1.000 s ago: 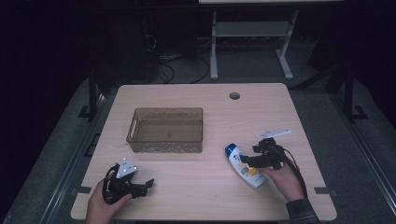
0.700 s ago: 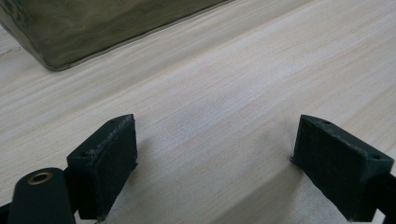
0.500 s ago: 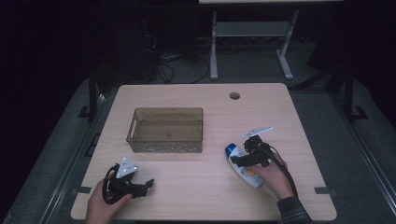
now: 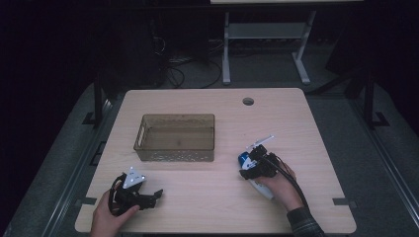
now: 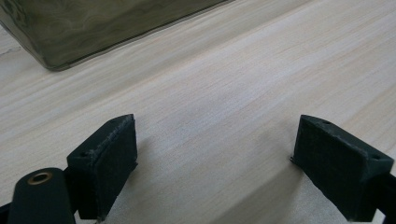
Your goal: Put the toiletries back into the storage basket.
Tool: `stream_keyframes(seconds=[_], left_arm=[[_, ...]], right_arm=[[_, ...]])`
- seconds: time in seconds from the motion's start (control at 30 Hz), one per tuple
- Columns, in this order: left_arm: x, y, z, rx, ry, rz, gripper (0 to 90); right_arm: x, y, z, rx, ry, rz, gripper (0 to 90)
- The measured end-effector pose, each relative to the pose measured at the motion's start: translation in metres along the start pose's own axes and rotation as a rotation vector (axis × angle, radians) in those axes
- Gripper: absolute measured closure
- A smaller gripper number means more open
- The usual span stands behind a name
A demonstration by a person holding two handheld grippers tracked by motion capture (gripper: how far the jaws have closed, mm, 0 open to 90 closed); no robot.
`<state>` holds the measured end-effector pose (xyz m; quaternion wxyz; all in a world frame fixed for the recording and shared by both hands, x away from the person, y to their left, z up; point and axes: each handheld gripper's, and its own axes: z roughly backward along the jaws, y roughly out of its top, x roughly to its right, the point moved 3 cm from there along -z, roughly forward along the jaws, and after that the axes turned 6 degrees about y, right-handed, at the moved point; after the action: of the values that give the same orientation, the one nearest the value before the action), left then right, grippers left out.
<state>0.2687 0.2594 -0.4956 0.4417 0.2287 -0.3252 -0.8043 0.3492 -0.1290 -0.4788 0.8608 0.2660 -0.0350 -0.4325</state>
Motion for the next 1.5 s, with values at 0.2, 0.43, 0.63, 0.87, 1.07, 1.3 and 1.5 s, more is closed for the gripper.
stream_keyframes(seconds=[0.2,0.43,0.63,0.87,1.07,1.3,1.5], left_arm=[[0.0,0.0,0.0,0.0,0.0,0.0,12.4],[0.0,0.0,0.0,0.0,0.0,0.0,12.4],[0.0,0.0,0.0,0.0,0.0,-0.001,12.4],[0.0,0.0,0.0,-0.002,0.0,-0.001,12.4],[0.0,0.0,0.0,-0.001,-0.001,-0.001,12.4],[0.0,0.0,0.0,0.001,0.0,0.0,12.4],[0.0,0.0,0.0,0.002,0.0,0.001,12.4]], right_arm=[[-0.001,-0.001,-0.001,-0.017,-0.013,0.02,28.3],[-0.004,0.0,-0.002,-0.025,-0.034,0.033,30.5],[-0.001,-0.001,0.0,-0.015,-0.005,0.005,31.6],[0.005,-0.002,0.014,0.058,0.041,-0.043,32.0],[0.008,-0.004,0.024,0.099,0.056,-0.057,32.1],[0.011,-0.007,0.038,0.167,0.078,-0.067,32.3],[0.013,-0.011,0.053,0.225,0.095,-0.071,32.4]])
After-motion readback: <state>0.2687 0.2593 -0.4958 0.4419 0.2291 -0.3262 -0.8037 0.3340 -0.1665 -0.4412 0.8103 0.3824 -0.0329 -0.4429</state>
